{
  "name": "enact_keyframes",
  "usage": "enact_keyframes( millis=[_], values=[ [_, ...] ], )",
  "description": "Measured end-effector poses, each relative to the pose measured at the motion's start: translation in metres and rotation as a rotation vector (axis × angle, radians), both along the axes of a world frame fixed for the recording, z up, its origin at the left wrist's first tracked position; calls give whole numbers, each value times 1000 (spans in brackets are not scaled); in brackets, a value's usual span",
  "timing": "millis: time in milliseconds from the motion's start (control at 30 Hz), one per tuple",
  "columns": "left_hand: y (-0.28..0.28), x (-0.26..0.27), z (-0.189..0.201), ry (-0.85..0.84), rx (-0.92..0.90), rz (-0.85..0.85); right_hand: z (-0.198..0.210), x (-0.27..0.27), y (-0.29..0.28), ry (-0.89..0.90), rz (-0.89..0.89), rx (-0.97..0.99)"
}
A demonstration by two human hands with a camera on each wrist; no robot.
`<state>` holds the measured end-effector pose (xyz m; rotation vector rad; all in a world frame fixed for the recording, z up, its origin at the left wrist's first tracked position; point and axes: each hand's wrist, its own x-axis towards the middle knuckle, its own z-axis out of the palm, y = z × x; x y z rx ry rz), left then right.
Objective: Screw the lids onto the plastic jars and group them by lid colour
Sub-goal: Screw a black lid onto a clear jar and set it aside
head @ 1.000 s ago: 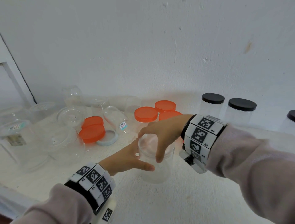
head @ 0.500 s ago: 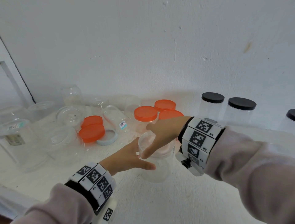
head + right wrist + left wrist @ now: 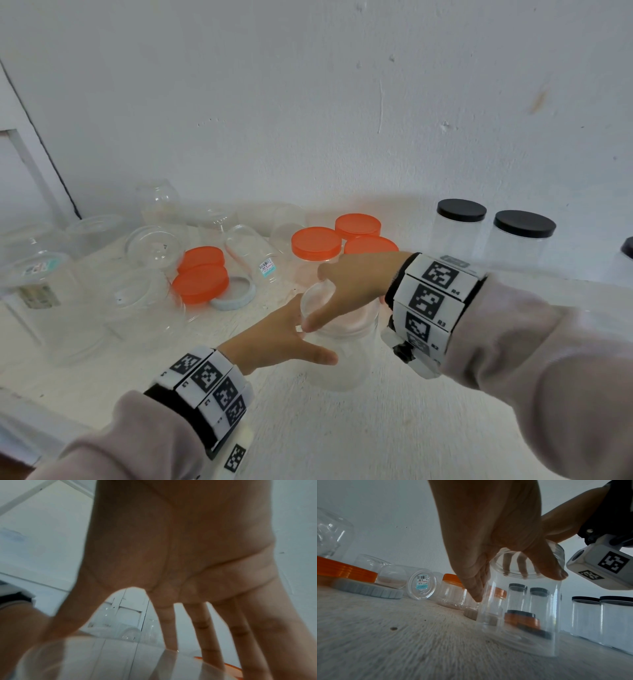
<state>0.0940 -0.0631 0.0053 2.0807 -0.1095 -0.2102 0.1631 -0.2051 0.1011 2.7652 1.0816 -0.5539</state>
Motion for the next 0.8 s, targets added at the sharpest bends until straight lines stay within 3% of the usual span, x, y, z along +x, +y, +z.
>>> enact_keyframes(
  millis=[167, 433, 667, 800],
  values=[
    [0, 0, -1, -2, 15, 8, 11, 1, -4, 137, 64, -29],
    [-1, 0, 1, -8, -11, -16, -1, -4, -3, 14, -7, 2],
    [0, 0, 0, -13, -6, -6, 14, -2, -5, 120, 42, -72],
    [-1, -1, 0, -19, -12, -13, 9, -1, -4, 75, 38, -42]
  ],
)
